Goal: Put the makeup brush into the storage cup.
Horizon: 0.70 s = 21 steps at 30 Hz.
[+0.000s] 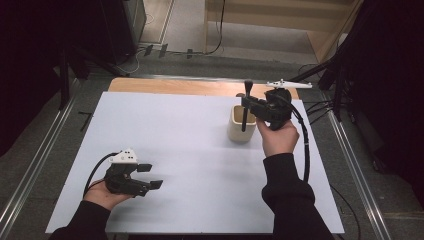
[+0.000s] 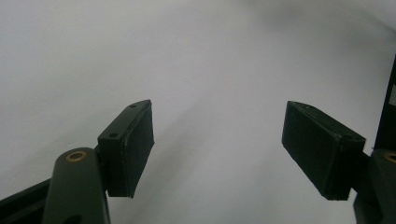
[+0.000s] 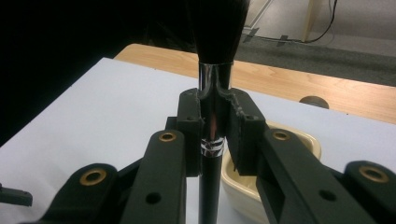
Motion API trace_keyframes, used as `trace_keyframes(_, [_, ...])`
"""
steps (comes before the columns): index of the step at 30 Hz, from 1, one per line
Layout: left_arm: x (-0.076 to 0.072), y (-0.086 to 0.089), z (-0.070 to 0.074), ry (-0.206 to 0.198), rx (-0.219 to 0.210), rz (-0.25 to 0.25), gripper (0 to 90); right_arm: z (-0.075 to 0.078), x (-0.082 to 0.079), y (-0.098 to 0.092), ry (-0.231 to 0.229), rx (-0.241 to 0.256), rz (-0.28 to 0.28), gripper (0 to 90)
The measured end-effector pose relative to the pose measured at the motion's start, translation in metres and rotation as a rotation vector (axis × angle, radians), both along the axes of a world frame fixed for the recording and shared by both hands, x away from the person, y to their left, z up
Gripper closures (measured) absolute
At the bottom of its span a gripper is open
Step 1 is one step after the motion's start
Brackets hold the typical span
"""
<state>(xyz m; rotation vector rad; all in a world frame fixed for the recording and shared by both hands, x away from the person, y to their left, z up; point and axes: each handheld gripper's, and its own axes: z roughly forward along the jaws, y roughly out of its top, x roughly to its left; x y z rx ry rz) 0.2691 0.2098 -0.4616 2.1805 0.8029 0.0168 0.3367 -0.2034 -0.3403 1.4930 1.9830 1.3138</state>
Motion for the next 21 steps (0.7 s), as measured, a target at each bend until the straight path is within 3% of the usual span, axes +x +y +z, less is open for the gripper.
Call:
trace_keyframes(14, [0.0, 0.0, 0.0, 0.001, -0.001, -0.004, 25.7, 0.003, 0.02, -0.001, -0.026, -0.037, -0.019, 77.6])
trace_keyframes(21, [0.0, 0.001, 0.0, 0.003, -0.006, 0.0, 25.7, -0.001, 0.032, -0.003, -0.01, -0.026, -0.044, 77.6])
